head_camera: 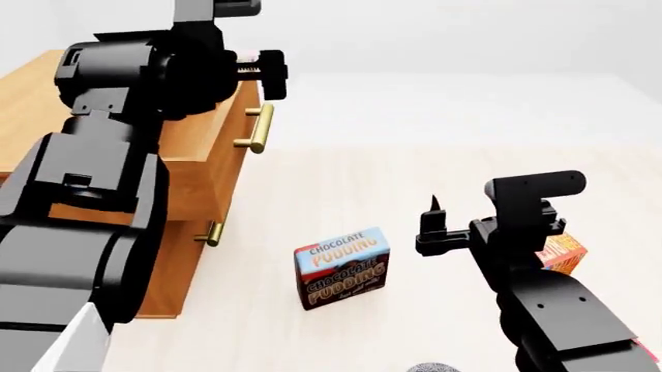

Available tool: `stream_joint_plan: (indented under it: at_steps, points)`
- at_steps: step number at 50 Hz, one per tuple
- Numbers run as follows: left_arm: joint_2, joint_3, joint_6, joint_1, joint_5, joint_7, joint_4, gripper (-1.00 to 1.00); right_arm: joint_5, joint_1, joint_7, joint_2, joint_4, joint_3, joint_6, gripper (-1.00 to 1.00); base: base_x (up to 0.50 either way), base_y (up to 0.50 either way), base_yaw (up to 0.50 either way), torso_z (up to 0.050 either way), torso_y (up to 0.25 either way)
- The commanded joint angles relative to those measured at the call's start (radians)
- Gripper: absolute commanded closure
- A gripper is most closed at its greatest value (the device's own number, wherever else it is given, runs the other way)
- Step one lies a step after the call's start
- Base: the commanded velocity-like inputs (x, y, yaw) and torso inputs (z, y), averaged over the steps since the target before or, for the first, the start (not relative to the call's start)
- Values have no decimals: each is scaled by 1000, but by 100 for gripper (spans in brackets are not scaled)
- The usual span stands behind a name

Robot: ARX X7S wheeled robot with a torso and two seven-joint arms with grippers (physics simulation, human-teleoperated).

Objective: Put the bowl in the top drawer of the cabinet.

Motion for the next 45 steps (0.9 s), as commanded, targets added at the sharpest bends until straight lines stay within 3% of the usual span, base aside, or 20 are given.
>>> stream_joint_plan:
  at_steps: [1,31,38,45]
  points:
    - [10,-14,62,-21,-18,6,-126,-100,-4,-4,4,4,13,-10,-9,-100,0,0,0,0,0]
    - [27,-173,76,1,-97,27,-190,-100,-2,-6,23,0,27,-16,-23,-100,0,0,0,0,0]
    - [37,-133,83,18,-156,31,-189,-100,0,-16,25,4,27,-13,-29,-100,0,0,0,0,0]
    - [38,14,76,41,-345,-5,-148,-100,2,-23,31,11,11,-11,-19,-100,0,0,0,0,0]
